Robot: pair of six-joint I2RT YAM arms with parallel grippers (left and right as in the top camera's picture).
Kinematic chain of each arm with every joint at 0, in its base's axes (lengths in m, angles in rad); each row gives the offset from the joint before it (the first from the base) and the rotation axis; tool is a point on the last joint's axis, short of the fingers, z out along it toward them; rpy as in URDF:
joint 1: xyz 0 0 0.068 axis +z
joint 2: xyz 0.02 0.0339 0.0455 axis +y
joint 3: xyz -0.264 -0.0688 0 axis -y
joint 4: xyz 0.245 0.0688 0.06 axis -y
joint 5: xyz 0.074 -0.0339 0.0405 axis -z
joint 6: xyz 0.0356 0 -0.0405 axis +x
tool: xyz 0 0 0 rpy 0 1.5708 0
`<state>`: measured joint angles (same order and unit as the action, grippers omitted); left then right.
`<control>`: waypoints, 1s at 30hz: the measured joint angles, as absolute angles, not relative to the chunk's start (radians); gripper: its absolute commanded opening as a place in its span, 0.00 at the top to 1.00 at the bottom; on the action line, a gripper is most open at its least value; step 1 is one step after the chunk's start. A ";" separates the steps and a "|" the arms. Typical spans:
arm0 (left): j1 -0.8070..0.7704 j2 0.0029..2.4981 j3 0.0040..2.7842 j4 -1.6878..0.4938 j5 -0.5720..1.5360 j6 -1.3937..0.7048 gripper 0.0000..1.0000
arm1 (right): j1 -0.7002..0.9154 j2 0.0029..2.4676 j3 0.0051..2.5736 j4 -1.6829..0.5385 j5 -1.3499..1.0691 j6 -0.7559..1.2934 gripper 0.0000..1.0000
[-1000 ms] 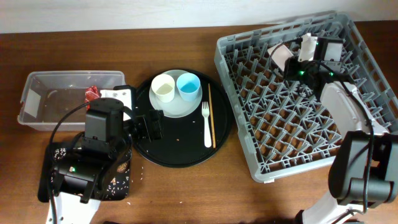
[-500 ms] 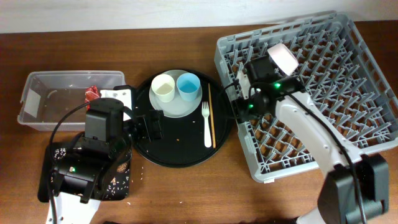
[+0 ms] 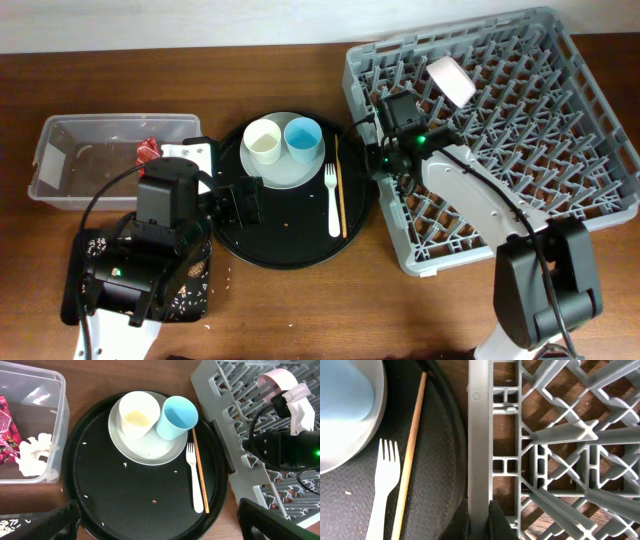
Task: Sort waste into correct bins and load items into the dishwasher rack
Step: 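Release the bowl and move the right gripper back toward the round tray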
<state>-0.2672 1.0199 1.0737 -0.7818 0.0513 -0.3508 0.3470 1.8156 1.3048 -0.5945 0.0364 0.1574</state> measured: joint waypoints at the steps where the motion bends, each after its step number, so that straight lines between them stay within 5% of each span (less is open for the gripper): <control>1: -0.267 1.020 1.074 -0.781 0.051 -0.351 0.01 | 0.348 1.817 1.305 -0.590 0.042 0.167 0.96; 12: -0.267 1.020 1.074 -0.781 0.051 -0.351 0.01 | 0.354 1.818 1.311 -0.647 0.129 0.419 0.96; 30: -0.267 1.020 1.074 -0.781 0.051 -0.351 0.01 | 0.347 1.814 1.312 -0.677 0.131 0.270 0.96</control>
<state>-0.2672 1.0199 1.0737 -0.7815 0.0509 -0.3508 0.3466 1.8137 1.3125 -0.6765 0.1310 0.2695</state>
